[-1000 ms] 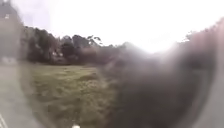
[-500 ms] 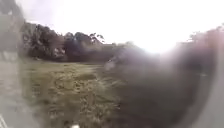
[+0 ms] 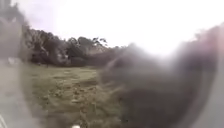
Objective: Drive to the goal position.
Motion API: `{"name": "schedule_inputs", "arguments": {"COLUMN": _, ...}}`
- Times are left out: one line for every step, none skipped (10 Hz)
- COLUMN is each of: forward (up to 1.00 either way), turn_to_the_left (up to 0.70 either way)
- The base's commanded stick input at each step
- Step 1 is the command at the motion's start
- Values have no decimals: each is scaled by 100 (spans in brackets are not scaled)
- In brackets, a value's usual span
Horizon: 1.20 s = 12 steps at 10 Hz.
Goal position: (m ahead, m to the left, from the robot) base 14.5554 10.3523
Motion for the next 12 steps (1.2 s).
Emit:
{"name": "schedule_inputs", "arguments": {"forward": 70, "turn_to_the_left": 14}}
{"name": "schedule_inputs", "arguments": {"forward": 70, "turn_to_the_left": 14}}
{"name": "schedule_inputs", "arguments": {"forward": 70, "turn_to_the_left": 14}}
{"name": "schedule_inputs", "arguments": {"forward": 70, "turn_to_the_left": 14}}
{"name": "schedule_inputs", "arguments": {"forward": 70, "turn_to_the_left": 14}}
{"name": "schedule_inputs", "arguments": {"forward": 70, "turn_to_the_left": 14}}
{"name": "schedule_inputs", "arguments": {"forward": 70, "turn_to_the_left": 14}}
{"name": "schedule_inputs", "arguments": {"forward": 70, "turn_to_the_left": 14}}
{"name": "schedule_inputs", "arguments": {"forward": 70, "turn_to_the_left": 14}}
{"name": "schedule_inputs", "arguments": {"forward": 70, "turn_to_the_left": 14}}
{"name": "schedule_inputs", "arguments": {"forward": 70, "turn_to_the_left": 14}}
{"name": "schedule_inputs", "arguments": {"forward": 70, "turn_to_the_left": 14}}
